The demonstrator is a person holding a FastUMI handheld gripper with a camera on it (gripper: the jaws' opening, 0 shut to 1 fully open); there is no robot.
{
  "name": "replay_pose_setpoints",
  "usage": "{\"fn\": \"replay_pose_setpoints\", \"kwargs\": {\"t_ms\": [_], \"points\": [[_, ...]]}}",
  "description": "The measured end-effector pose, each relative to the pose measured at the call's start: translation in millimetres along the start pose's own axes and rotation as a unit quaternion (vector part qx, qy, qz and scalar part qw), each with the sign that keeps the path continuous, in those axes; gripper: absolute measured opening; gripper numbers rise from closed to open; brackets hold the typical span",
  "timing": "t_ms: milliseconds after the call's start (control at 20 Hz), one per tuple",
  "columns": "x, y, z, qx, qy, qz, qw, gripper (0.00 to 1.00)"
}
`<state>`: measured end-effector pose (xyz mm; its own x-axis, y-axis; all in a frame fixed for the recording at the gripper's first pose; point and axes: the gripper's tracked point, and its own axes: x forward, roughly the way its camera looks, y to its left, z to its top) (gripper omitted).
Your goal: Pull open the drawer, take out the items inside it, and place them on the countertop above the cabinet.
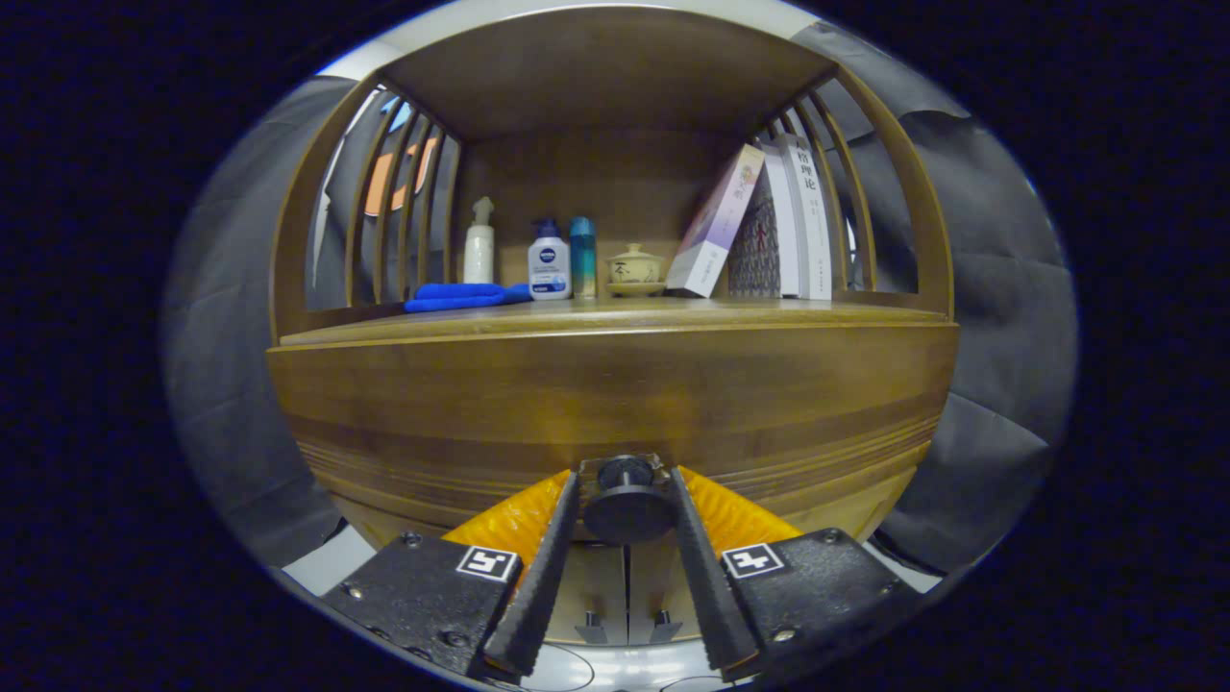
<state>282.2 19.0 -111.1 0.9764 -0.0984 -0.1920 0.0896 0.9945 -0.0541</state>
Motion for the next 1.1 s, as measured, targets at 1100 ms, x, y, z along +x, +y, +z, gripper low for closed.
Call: {"fn": "replay_pose_setpoints", "kwargs": {"t_ms": [1100], "points": [[-70, -6, -18, -0.005, 0.006, 0.004, 1.000, 0.38]]}}
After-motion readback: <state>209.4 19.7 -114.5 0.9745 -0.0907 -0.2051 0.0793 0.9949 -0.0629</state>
